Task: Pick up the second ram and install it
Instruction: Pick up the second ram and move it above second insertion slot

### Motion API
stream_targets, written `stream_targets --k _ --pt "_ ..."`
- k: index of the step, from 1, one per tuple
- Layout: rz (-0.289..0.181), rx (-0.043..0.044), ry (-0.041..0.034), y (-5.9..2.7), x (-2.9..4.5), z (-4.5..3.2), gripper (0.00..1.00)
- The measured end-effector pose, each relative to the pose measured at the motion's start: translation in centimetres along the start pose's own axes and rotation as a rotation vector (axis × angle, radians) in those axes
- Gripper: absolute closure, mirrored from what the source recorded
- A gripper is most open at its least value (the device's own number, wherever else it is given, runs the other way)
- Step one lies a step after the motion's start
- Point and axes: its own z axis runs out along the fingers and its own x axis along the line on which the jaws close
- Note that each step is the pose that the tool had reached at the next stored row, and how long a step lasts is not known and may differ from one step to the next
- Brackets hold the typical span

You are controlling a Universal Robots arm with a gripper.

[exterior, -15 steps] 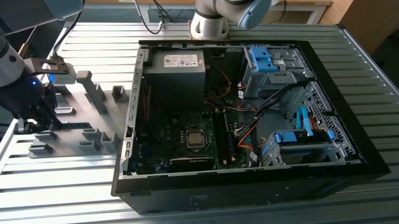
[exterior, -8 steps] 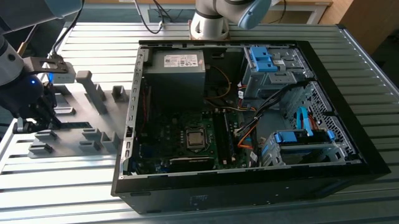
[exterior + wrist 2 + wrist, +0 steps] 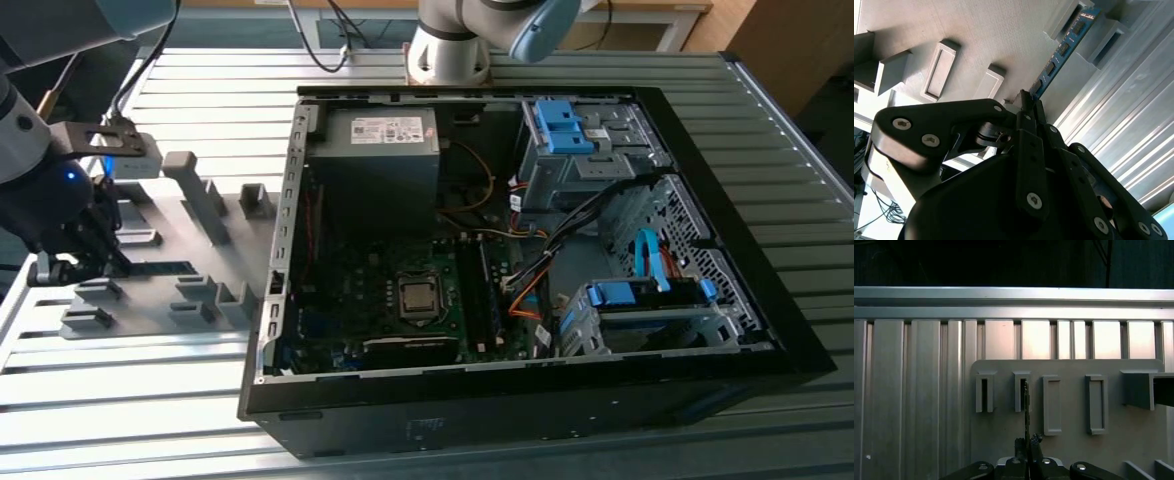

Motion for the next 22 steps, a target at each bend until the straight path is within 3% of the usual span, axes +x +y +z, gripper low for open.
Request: stream_targets --k 22 --pt "0.0 0.0004 -0.0003 0.05 -0.07 -1.62 0.86"
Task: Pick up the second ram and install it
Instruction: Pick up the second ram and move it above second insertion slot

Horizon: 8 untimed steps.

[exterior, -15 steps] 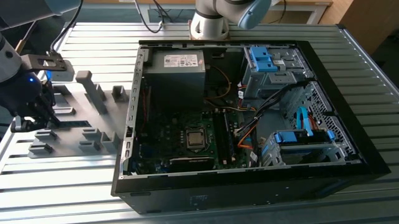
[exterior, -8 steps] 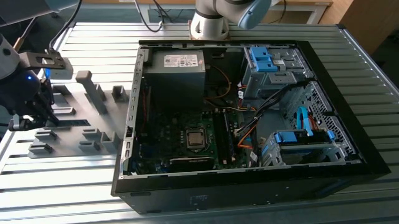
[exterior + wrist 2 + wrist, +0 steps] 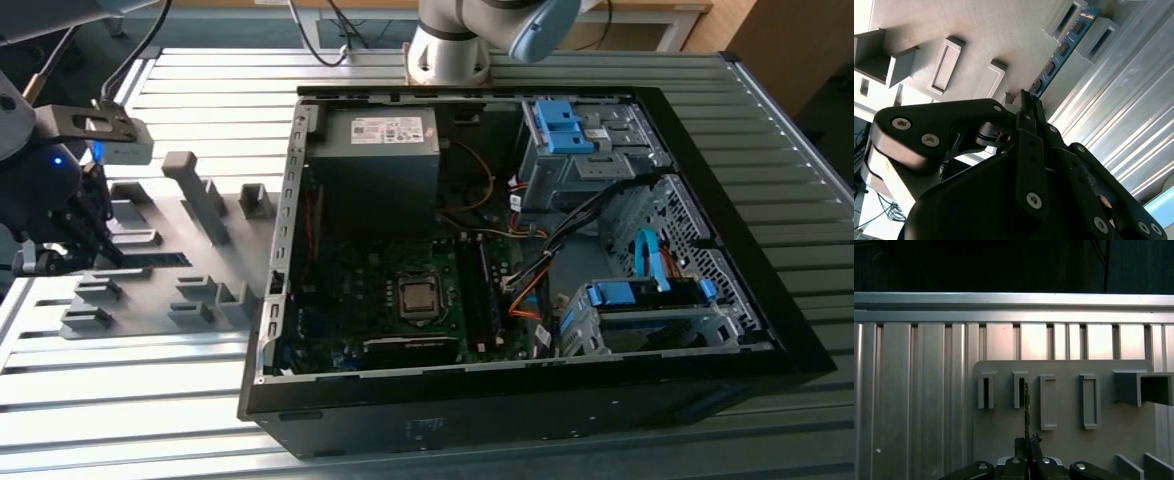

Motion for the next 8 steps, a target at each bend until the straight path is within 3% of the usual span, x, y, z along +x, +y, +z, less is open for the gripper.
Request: stream_targets --k 8 --pt "0.0 -0.0003 0.0002 0.0 0.0 -0.05 0.86"
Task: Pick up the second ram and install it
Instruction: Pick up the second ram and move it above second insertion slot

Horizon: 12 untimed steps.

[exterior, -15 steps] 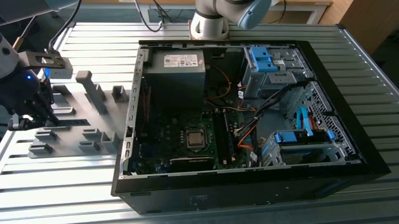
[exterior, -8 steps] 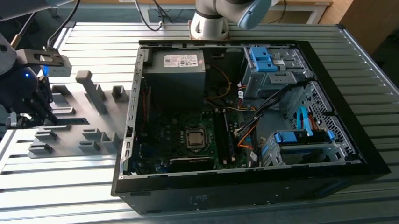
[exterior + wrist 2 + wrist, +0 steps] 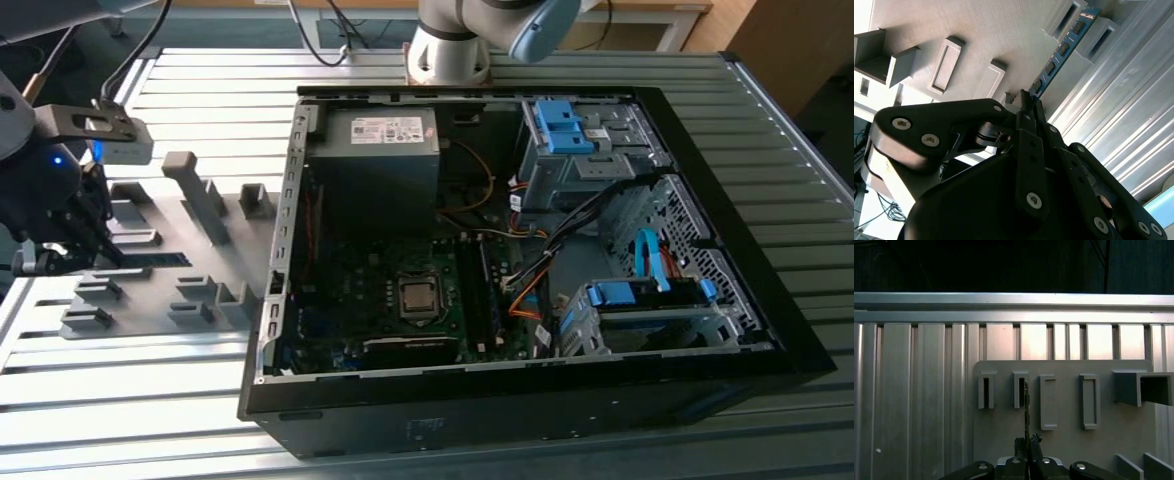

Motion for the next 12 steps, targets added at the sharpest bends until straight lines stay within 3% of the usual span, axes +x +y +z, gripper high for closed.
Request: stream_targets --k 12 --pt "0.0 0.0 -0.0001 0.02 -0.03 -0.81 0.86"
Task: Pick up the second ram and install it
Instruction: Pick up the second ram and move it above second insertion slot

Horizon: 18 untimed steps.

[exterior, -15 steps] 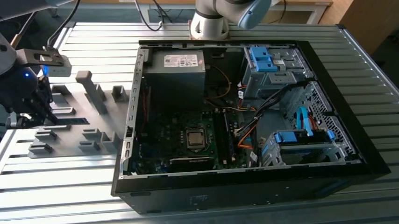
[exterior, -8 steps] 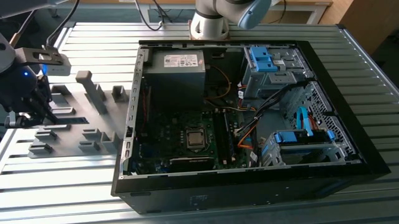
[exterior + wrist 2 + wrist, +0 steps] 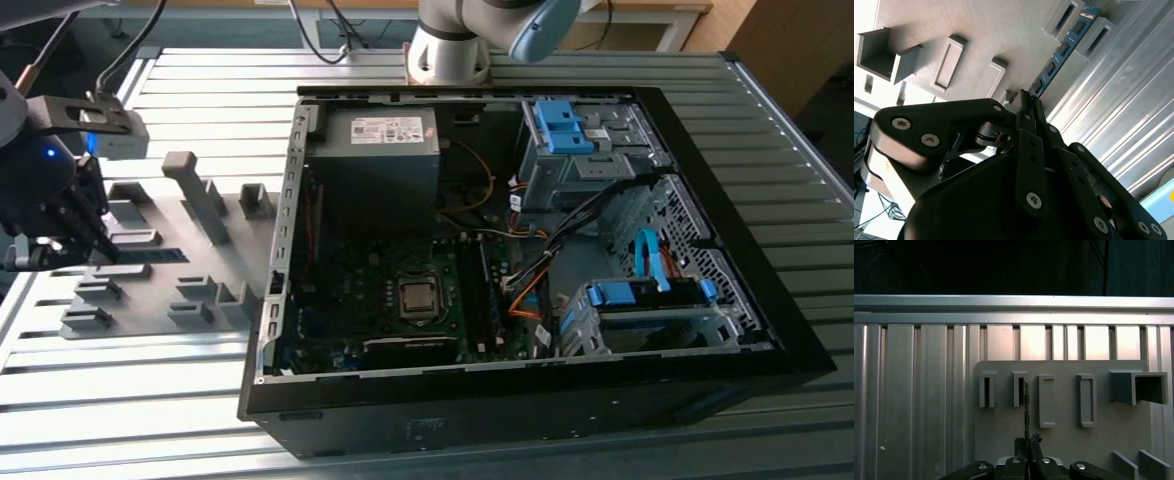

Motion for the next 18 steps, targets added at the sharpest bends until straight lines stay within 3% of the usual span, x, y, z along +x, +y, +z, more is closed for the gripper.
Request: stream_targets --k 18 --pt "0.0 0.0 0.0 0.03 -0.04 -0.99 0.86"
